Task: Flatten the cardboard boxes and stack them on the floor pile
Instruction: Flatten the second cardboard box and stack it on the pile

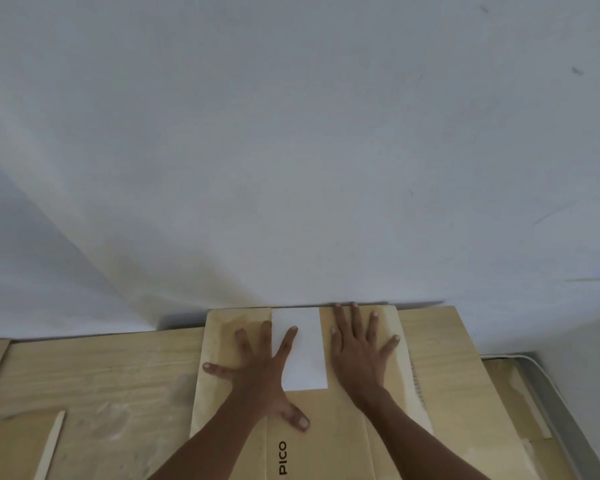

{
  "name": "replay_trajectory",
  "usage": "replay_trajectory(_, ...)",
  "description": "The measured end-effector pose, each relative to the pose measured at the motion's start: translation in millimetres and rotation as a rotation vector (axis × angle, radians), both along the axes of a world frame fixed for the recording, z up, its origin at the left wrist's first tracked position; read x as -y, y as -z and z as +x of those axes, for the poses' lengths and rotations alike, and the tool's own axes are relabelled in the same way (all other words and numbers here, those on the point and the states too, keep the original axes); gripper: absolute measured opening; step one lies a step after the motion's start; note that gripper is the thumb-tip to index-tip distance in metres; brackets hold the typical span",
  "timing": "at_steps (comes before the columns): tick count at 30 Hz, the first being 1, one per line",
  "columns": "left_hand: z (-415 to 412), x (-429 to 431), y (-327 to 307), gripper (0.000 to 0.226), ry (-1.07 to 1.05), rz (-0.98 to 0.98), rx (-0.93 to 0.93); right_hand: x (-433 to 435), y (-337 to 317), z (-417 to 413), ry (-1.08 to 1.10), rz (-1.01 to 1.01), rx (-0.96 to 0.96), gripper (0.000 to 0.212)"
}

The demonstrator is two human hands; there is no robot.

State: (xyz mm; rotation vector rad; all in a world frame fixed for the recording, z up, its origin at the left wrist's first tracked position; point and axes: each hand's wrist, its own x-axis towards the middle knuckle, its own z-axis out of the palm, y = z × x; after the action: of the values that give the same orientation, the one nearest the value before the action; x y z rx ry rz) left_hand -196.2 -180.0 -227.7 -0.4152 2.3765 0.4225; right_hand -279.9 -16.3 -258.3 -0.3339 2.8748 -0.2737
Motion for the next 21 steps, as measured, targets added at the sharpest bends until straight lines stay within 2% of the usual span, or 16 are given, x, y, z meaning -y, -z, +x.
replay_trajectory(4, 2.0, -0.6, 1.1, 0.160, -0.016, 0.013, -0.019, -22.0, 5.3, -8.1, 0.021, -0.008, -0.030, 0.059)
replay_trajectory(8, 1.8, -1.1, -1.7, 0.161, -0.026, 0.035, -0.014, -63.4, 5.9, -22.8, 0.237, -0.019, 0.002, 0.068)
replay_trajectory(12, -0.3, 2.8, 3.6, 0.163, -0.011, 0.040, -0.050, -34.8, 8.2, 1.0, 0.128, 0.021, -0.055, 0.071)
replay_trajectory(16, 6.0, 12.7, 15.7, 0.161, 0.166, -0.039, -0.231, -17.8, 19.6, 30.4, 0.069, -0.018, -0.098, 0.068)
replay_trajectory(18, 9.1, 17.5, 25.3, 0.148, 0.169, -0.053, -0.336, -23.9, 17.8, 19.7, 0.037, 0.003, -0.120, 0.069)
replay_trajectory(21, 14.3, 19.3, 43.4, 0.095, 0.055, -0.103, -0.553, -35.0, 18.7, 8.8, 0.013, 0.017, -0.111, 0.067)
